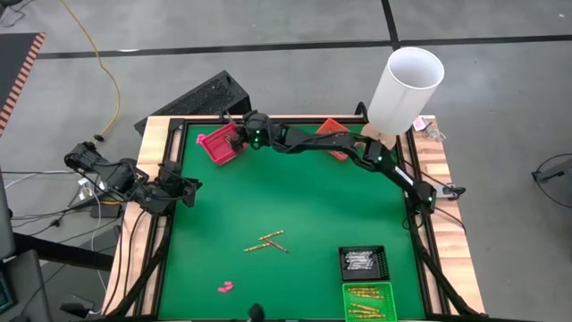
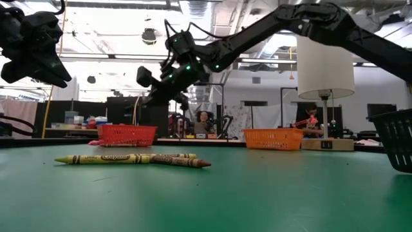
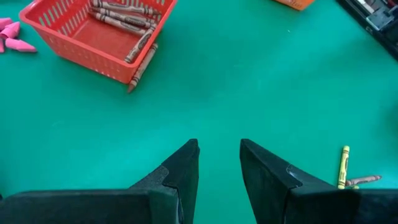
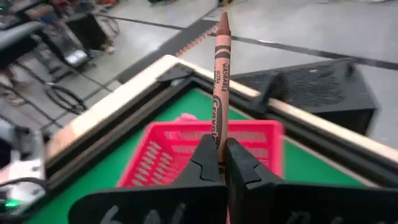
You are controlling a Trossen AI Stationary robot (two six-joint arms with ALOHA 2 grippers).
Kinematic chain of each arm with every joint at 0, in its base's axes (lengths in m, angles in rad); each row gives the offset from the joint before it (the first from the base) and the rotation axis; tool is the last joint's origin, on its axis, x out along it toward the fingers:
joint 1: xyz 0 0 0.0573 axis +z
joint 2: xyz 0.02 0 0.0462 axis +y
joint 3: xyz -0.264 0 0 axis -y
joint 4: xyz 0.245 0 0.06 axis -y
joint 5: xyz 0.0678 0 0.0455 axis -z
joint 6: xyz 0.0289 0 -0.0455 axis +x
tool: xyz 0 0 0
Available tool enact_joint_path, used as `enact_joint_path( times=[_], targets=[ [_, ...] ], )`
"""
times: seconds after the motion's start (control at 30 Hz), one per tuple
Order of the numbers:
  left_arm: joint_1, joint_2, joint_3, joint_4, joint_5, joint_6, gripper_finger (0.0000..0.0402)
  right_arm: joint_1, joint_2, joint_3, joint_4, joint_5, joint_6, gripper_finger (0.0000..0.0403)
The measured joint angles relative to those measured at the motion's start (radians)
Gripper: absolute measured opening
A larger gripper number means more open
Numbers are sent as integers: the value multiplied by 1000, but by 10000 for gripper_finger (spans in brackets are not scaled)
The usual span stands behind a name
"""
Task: Sort crayons
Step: Put the brown crayon into the red bin
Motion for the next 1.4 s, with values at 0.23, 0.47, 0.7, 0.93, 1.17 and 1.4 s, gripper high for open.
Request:
enact_joint_path(
  times=[0.23,0.47,0.7,0.93,1.17,1.4],
  targets=[
    [0,0,0,2,5,-8,106,18,100,175,-165,-12,-25,3],
    [0,0,0,2,6,-8,106,20,122,253,-318,18,-109,6],
    [0,0,0,2,0,-18,106,18,122,253,-344,18,-112,41],
    [0,0,0,2,0,-24,106,17,122,253,-342,17,-115,67],
    [0,21,0,2,-61,-87,104,2,63,253,-355,-188,-131,66],
    [0,121,-12,27,-200,-181,15,10,-224,253,-431,-221,-238,51]
  ],
)
